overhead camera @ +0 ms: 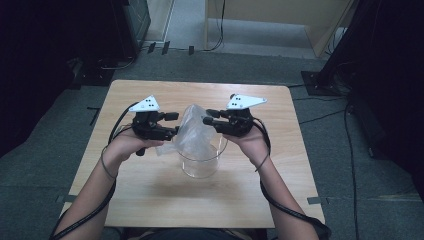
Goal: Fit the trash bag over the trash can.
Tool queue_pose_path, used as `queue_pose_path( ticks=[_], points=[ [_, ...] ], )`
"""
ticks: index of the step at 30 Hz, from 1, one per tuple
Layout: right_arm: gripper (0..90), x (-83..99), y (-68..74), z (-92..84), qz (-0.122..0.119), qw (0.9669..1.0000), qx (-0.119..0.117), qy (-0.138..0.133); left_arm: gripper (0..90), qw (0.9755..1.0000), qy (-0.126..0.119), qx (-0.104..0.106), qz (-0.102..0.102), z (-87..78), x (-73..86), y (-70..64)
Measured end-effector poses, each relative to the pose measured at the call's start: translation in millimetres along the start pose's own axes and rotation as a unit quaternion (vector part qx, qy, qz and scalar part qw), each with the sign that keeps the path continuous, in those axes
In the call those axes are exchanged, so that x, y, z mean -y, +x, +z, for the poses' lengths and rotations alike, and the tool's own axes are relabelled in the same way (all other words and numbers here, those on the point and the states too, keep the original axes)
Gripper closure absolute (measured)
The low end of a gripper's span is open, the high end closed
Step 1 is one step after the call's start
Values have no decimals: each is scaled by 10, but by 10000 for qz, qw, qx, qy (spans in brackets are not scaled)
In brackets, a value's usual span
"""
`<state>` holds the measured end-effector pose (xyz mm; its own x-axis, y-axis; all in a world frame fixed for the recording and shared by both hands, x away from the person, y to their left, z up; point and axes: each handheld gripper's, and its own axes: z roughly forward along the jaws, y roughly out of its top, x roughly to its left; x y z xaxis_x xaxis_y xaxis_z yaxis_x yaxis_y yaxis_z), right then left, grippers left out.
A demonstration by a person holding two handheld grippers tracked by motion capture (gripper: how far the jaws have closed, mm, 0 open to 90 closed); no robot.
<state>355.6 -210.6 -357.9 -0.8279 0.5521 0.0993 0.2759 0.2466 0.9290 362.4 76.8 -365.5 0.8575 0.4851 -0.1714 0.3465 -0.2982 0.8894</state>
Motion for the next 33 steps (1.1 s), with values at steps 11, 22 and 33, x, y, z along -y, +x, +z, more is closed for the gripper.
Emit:
queue_pose_path(
  ticks=[11,22,33],
  points=[
    [357,-40,-137,-186,412,9983,133,-379,404,9999,26,-22,-96,0,36,58],
    [437,-3,-140,-166,530,9985,30,-117,427,9998,-63,14,-198,34,-10,29],
    [507,-16,-79,-116,485,9988,-76,-43,457,9998,-48,-18,-200,223,-25,-12]
  ],
)
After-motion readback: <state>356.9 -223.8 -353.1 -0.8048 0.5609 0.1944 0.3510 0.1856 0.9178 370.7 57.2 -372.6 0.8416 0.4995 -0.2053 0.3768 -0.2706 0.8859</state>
